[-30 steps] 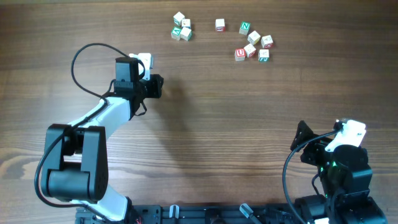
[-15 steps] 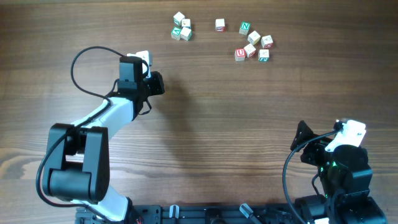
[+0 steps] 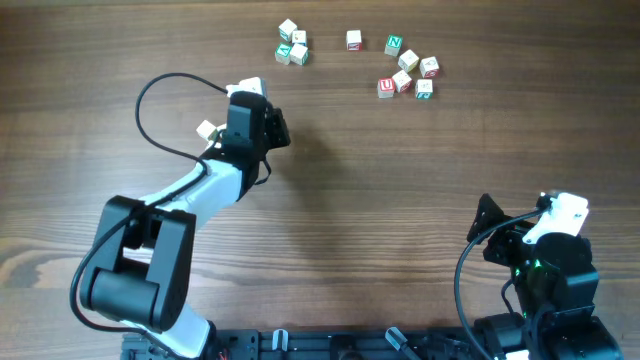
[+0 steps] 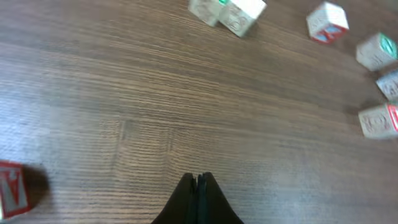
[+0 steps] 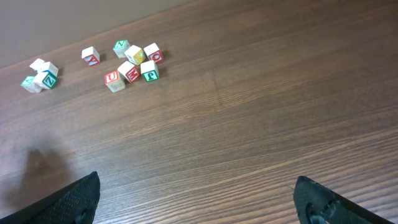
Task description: Form a circle
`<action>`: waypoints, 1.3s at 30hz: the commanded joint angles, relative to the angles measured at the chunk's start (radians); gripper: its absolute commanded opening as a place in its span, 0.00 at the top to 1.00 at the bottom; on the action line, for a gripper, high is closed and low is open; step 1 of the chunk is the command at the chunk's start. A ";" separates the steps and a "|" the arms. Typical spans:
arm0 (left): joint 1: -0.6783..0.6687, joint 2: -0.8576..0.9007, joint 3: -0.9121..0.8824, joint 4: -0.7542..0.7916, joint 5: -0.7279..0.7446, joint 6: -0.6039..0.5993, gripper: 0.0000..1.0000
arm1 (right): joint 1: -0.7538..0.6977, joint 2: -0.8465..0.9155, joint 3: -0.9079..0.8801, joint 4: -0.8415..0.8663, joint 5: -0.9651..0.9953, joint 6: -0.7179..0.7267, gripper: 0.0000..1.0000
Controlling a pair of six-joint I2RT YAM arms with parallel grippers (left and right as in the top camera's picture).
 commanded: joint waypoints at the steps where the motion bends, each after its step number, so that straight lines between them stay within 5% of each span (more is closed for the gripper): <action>1: -0.011 0.011 -0.005 -0.019 -0.139 -0.139 0.96 | 0.001 0.003 -0.004 0.002 -0.006 -0.010 0.00; 15: -0.006 0.061 -0.005 -0.072 -0.312 -0.319 0.96 | 0.001 0.003 -0.004 0.002 -0.006 -0.010 0.00; 39: -0.003 0.059 -0.005 -0.122 -0.364 -0.396 0.96 | 0.001 0.003 -0.004 0.002 -0.006 -0.010 0.00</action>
